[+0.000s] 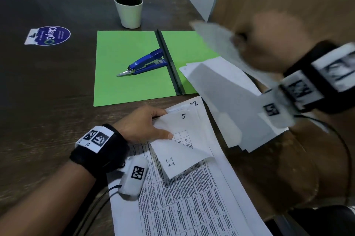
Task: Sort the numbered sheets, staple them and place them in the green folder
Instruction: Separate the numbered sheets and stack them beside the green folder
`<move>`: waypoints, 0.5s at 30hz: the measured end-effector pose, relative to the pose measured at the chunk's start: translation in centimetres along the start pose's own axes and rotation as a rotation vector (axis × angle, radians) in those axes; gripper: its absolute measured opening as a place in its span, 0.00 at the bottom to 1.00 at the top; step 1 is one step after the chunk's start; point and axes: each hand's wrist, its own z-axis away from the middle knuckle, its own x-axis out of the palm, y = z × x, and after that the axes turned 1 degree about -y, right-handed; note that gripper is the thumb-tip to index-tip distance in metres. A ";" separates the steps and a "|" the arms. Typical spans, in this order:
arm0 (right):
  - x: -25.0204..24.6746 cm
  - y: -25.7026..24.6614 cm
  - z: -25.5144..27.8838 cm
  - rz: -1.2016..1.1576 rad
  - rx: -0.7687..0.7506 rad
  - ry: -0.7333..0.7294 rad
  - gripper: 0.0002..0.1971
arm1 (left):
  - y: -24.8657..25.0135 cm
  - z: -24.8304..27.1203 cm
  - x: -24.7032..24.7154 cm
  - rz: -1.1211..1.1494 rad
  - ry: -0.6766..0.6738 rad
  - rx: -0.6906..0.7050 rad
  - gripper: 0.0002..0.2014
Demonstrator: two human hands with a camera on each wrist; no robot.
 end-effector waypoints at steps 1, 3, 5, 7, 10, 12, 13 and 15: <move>1.1 -2.8 0.6 -0.068 -0.015 0.034 0.13 | 0.0 0.0 0.0 -0.006 0.000 0.004 0.12; 5.1 -6.1 1.0 -0.044 -0.104 -0.092 0.16 | 0.0 0.0 -0.1 -0.006 -0.007 0.012 0.13; 8.1 -7.1 0.4 -0.070 -0.089 -0.216 0.12 | -0.1 0.0 -0.2 -0.003 -0.008 0.018 0.13; 10.1 -7.8 -0.1 -0.065 -0.097 -0.270 0.03 | -0.1 0.0 -0.1 -0.004 -0.006 0.026 0.12; 11.7 -8.6 -1.0 -0.088 -0.034 -0.280 0.03 | -0.1 -0.1 -0.1 -0.007 -0.005 0.033 0.12; 12.4 -8.7 -1.6 -0.141 -0.006 -0.242 0.08 | -0.2 -0.2 -0.1 0.002 -0.008 0.027 0.13; 12.7 -8.7 -1.8 -0.170 0.006 -0.238 0.12 | -0.2 -0.1 -0.1 0.009 -0.010 0.026 0.13; 12.7 -8.9 -1.6 -0.251 0.026 -0.228 0.15 | -0.3 -0.1 -0.1 0.021 -0.015 0.025 0.14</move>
